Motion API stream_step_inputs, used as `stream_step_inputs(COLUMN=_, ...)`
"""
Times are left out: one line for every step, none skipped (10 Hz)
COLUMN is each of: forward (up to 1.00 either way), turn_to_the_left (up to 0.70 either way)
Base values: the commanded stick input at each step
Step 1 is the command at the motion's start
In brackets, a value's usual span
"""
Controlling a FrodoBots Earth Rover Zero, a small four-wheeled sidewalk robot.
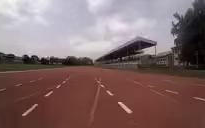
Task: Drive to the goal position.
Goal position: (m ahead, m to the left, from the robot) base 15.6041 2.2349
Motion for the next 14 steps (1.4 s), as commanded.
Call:
stream_step_inputs(forward=0.45, turn_to_the_left=0.00)
stream_step_inputs(forward=0.45, turn_to_the_left=0.00)
stream_step_inputs(forward=0.45, turn_to_the_left=0.00)
stream_step_inputs(forward=0.45, turn_to_the_left=0.00)
stream_step_inputs(forward=0.45, turn_to_the_left=0.00)
stream_step_inputs(forward=0.45, turn_to_the_left=0.00)
stream_step_inputs(forward=0.45, turn_to_the_left=0.00)
stream_step_inputs(forward=0.45, turn_to_the_left=0.00)
stream_step_inputs(forward=0.45, turn_to_the_left=0.00)
stream_step_inputs(forward=0.45, turn_to_the_left=0.00)
stream_step_inputs(forward=0.45, turn_to_the_left=0.00)
stream_step_inputs(forward=0.45, turn_to_the_left=0.00)
stream_step_inputs(forward=0.45, turn_to_the_left=0.00)
stream_step_inputs(forward=0.45, turn_to_the_left=0.00)
